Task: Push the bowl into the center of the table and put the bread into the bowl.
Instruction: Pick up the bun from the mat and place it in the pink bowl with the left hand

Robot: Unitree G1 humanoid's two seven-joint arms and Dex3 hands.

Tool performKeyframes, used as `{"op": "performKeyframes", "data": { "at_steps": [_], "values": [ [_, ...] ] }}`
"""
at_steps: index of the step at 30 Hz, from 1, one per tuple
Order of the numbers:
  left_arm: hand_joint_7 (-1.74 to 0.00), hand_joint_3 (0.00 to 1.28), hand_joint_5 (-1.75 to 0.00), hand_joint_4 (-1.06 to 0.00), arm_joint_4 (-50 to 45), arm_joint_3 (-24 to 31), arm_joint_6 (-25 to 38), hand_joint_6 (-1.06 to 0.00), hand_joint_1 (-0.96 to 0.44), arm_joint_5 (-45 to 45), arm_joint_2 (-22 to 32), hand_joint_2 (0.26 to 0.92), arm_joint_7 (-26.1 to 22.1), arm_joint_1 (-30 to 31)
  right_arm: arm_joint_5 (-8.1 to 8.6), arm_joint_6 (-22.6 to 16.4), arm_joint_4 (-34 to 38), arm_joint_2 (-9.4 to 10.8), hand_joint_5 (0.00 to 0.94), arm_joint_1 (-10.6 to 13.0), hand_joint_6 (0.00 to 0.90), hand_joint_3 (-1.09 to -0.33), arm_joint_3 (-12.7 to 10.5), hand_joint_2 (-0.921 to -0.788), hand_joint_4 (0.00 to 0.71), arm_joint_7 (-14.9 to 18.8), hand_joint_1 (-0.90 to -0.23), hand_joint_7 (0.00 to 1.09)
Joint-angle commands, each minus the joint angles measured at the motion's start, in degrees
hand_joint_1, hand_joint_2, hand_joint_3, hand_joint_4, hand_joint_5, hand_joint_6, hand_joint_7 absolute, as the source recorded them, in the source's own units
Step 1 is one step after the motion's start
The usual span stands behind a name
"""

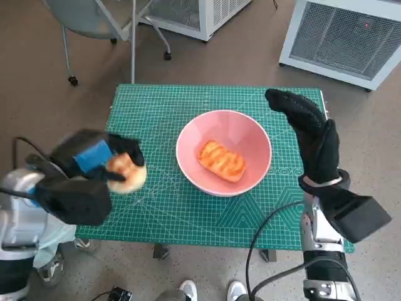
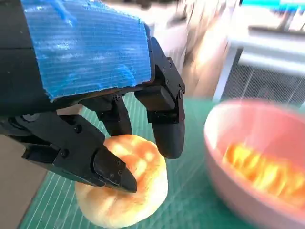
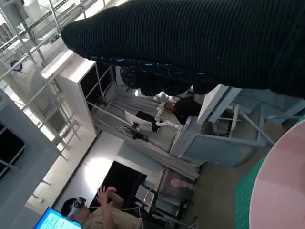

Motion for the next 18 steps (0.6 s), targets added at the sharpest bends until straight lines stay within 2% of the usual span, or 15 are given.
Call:
{"op": "performKeyframes", "data": {
  "at_steps": [1, 18],
  "values": [
    [-1.18, 0.01, -0.94, -0.84, -0.01, 1.46, -2.09, -0.67, 0.00, -2.93, -0.72, 0.908, 1.12, -1.63, -0.04, 1.23, -0.21, 0.18, 0.000, 1.65, -0.001, -0.799, -0.08, -0.921, 0.108, -0.43, -0.764, 0.48],
    [-1.03, 0.01, -1.13, -0.80, 1.53, 0.66, -5.67, -0.68, 0.00, -6.14, -0.68, 0.913, 0.08, -4.17, -0.92, 1.70, -2.76, 0.41, 0.000, 3.51, -0.001, -0.801, 0.03, -0.921, 0.106, -1.99, -0.765, 0.48]
  ]
}}
